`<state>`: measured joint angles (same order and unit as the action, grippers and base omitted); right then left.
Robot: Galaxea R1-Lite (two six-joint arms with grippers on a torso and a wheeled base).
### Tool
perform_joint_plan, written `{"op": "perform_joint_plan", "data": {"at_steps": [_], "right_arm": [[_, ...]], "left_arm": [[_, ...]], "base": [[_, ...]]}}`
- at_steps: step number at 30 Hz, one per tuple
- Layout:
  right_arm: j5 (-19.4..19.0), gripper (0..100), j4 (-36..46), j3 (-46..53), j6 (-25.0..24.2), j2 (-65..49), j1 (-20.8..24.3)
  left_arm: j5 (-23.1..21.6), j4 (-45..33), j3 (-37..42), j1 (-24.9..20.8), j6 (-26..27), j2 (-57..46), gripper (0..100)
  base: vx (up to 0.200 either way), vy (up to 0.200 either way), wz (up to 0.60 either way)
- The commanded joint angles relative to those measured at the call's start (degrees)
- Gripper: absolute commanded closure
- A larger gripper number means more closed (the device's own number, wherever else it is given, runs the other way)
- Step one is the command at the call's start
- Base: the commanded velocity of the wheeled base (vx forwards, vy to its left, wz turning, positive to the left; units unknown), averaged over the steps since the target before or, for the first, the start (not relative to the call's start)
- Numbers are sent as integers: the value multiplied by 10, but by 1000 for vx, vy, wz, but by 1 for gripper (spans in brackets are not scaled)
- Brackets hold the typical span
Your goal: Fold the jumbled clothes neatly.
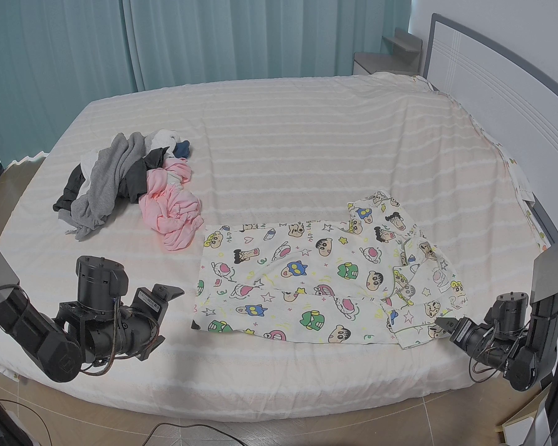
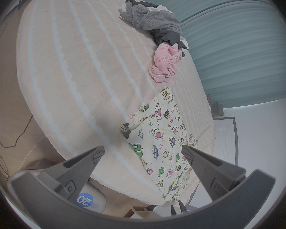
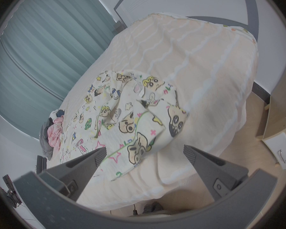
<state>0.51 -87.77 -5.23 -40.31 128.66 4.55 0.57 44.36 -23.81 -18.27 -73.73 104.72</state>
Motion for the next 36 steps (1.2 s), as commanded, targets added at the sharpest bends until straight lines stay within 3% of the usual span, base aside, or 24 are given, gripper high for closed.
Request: {"op": "perform_joint_plan", "data": {"at_steps": [1, 9, 19, 24, 36], "right_arm": [[-1, 0, 0, 1, 21, -53, -9], [-3, 0, 1, -33, 31, -96, 19], [-7, 0, 3, -98, 32, 5, 50], [-3, 0, 2, -121, 33, 61, 32], [-2, 0, 0, -107, 39, 41, -15]], "left_arm": [[0, 0, 0, 0, 0, 0, 0], [0, 0, 1, -1, 0, 0, 0], [-1, 0, 3, -1, 0, 0, 0], [-2, 0, 3, -1, 0, 4, 0], [-1, 0, 3, -2, 1, 4, 0]], "base": [[0, 0, 0], [0, 0, 0], [0, 0, 0], [0, 0, 0], [0, 0, 0]]}}
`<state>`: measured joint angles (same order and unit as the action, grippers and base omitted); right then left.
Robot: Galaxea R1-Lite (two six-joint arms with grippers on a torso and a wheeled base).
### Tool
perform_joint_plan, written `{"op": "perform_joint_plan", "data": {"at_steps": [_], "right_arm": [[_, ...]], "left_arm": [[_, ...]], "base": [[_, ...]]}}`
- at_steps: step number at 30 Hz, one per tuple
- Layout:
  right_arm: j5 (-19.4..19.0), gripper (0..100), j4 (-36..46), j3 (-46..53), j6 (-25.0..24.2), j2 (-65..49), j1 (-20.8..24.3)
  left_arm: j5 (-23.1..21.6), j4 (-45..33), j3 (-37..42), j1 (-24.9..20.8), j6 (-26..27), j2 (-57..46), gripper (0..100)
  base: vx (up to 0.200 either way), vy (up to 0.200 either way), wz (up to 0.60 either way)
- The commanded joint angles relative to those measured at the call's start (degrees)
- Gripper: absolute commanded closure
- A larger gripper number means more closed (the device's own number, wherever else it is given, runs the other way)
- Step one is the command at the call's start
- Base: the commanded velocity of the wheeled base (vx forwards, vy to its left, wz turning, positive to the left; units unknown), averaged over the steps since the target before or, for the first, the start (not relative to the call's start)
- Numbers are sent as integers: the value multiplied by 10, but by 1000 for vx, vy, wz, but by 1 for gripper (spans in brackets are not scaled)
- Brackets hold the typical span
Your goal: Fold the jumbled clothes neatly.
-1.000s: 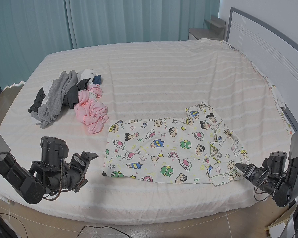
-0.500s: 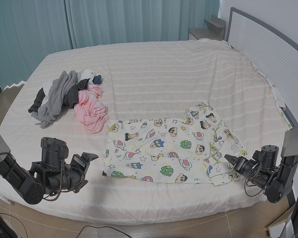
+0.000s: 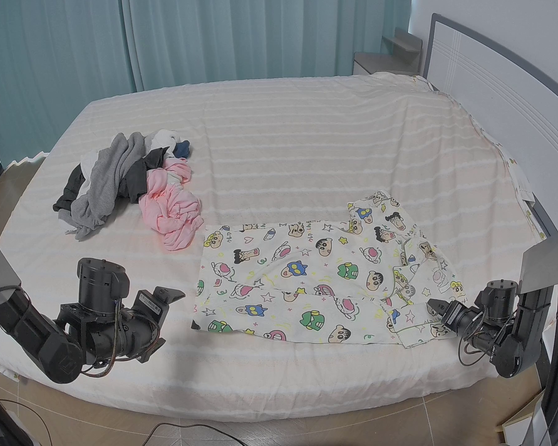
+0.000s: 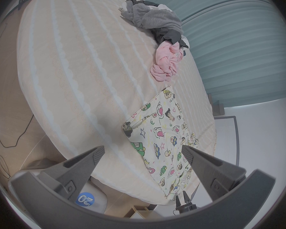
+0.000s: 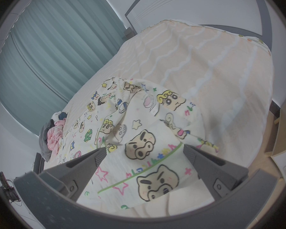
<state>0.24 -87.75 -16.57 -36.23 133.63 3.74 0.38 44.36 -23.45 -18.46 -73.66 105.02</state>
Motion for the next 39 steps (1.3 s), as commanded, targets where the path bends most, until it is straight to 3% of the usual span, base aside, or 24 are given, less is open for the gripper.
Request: {"op": "perform_joint_plan", "data": {"at_steps": [1, 8, 13, 17, 26, 33, 39], "right_arm": [[0, 0, -1, 15, -2, -38, -7], [-1, 0, 0, 78, -1, -155, -4], [-1, 0, -1, 119, -3, -192, -1], [-1, 0, -1, 133, -2, -214, 2], [-1, 0, -1, 137, -2, -224, 7], [-2, 0, -1, 152, -2, -239, 7], [-2, 0, -1, 161, -2, -259, 10]], "left_arm": [[1, 0, 0, -4, 0, 1, 0], [1, 0, -3, -84, -3, 8, 0], [20, -2, -34, -131, -3, 95, 0], [82, -6, -73, -135, -1, 163, 0], [96, -14, -135, -133, 6, 191, 0], [142, -75, -221, -128, 27, 236, 0], [149, -84, -248, -123, 31, 259, 0]], "base": [[0, 0, 0], [0, 0, 0], [0, 0, 0], [0, 0, 0], [0, 0, 0], [0, 0, 0], [0, 0, 0]]}}
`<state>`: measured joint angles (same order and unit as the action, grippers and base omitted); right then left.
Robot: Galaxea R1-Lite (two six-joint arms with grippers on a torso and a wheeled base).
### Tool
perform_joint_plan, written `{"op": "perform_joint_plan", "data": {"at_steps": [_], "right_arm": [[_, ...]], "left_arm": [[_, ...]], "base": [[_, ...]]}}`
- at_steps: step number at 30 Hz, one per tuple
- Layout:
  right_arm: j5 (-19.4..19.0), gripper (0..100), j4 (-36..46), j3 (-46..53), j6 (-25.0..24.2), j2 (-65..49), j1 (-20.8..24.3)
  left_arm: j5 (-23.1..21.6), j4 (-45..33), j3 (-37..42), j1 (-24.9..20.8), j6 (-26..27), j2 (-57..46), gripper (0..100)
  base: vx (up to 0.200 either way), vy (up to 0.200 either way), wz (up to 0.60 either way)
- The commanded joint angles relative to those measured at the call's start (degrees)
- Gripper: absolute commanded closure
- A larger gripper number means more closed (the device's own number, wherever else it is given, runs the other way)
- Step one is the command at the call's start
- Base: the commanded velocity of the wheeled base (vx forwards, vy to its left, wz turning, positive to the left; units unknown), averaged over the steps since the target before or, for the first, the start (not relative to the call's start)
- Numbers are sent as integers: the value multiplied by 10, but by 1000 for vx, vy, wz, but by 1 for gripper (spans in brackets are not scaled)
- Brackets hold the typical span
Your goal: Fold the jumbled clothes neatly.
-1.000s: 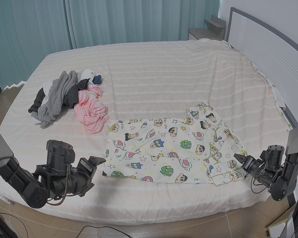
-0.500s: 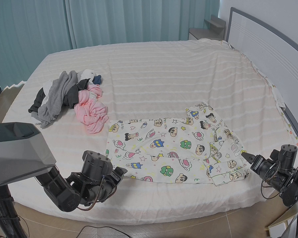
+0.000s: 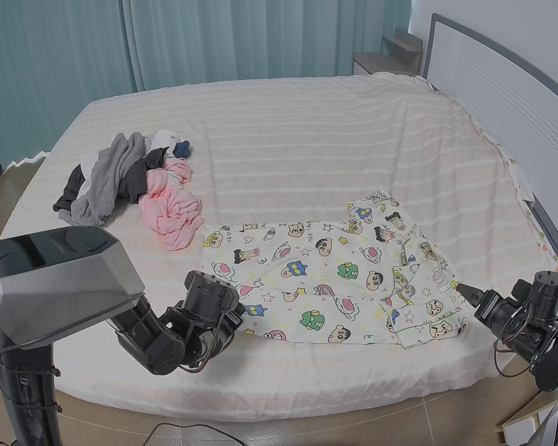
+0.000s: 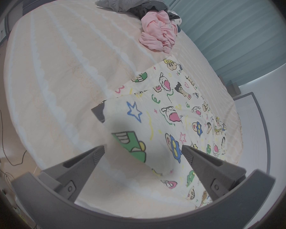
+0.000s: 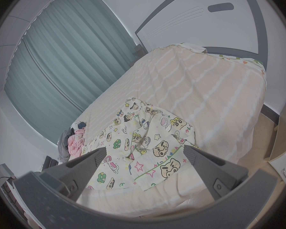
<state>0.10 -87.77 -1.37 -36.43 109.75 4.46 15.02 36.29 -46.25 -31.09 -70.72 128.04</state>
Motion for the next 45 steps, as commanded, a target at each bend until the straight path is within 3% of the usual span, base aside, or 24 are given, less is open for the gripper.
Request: {"op": "perform_joint_plan", "data": {"at_steps": [1, 7, 8, 14, 22, 38, 45], "right_arm": [[-1, 0, 1, 14, -2, -24, 3], [0, 0, 15, 14, -18, -7, -2], [0, 0, 25, 14, -17, 0, -2], [-3, 0, 94, 14, -20, 49, 1], [-1, 0, 89, 8, -26, 134, -3], [4, 0, 90, -105, -44, 218, -15], [53, 0, 92, -155, -44, 257, -20]], "left_arm": [[9, -4, -31, 9, 1, 36, 0], [12, -4, -52, 23, 27, 53, 0], [13, -4, -52, 24, 27, 53, 100], [38, -4, -45, 25, 29, 53, 100], [41, 0, -16, 24, 27, 45, 100], [46, 2, 17, 20, 23, 30, 100], [46, 2, 18, 19, 23, 31, 100]], "base": [[0, 0, 0], [0, 0, 0], [0, 0, 0], [0, 0, 0], [0, 0, 0], [0, 0, 0], [0, 0, 0]]}}
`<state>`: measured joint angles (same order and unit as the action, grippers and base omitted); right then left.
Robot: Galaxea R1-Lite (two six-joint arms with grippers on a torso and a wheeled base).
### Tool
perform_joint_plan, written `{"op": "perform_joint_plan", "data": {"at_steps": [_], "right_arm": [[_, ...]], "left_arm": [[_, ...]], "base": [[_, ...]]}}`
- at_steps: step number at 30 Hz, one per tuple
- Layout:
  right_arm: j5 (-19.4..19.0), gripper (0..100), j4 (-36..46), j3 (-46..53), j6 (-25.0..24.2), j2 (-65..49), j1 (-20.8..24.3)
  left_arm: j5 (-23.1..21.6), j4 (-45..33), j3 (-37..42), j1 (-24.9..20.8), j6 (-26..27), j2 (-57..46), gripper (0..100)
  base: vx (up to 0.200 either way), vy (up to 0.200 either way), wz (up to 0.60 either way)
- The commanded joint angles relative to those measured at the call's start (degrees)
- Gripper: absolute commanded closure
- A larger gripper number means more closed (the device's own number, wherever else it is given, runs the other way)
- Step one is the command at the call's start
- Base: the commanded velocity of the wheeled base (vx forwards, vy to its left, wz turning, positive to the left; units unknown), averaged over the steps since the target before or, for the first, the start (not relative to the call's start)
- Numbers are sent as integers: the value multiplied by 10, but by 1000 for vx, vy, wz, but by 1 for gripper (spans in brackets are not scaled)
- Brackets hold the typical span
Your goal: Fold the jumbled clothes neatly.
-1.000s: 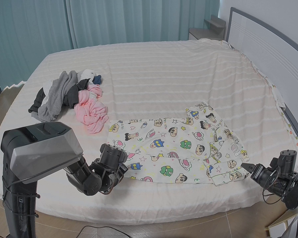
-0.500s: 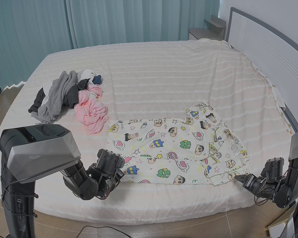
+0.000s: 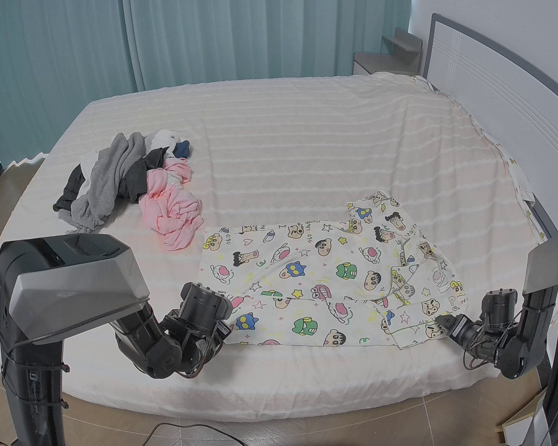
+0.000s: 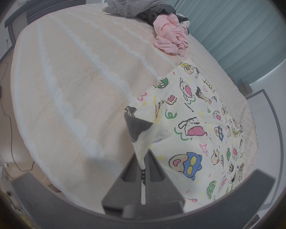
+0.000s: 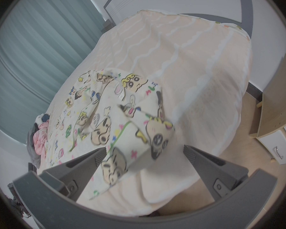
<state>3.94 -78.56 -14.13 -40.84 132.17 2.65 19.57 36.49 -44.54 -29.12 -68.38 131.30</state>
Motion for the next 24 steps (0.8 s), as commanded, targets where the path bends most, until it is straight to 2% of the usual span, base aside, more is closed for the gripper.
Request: {"op": "perform_joint_plan", "data": {"at_steps": [1, 10, 11, 24], "right_arm": [[16, 0, 0, -32, 0, 34, -2], [18, 0, -2, -55, -1, 33, 3], [17, 100, -2, -57, -1, 33, 3], [21, 100, -3, -58, 0, 26, 4]], "left_arm": [[0, 0, 1, -1, -1, -2, 100], [-1, 0, 1, -1, 0, 0, 100], [-1, 0, 0, 0, 0, 0, 100], [0, 0, 14, -1, 0, -2, 100]], "base": [[0, 0, 0], [0, 0, 0], [0, 0, 0], [0, 0, 0]]}}
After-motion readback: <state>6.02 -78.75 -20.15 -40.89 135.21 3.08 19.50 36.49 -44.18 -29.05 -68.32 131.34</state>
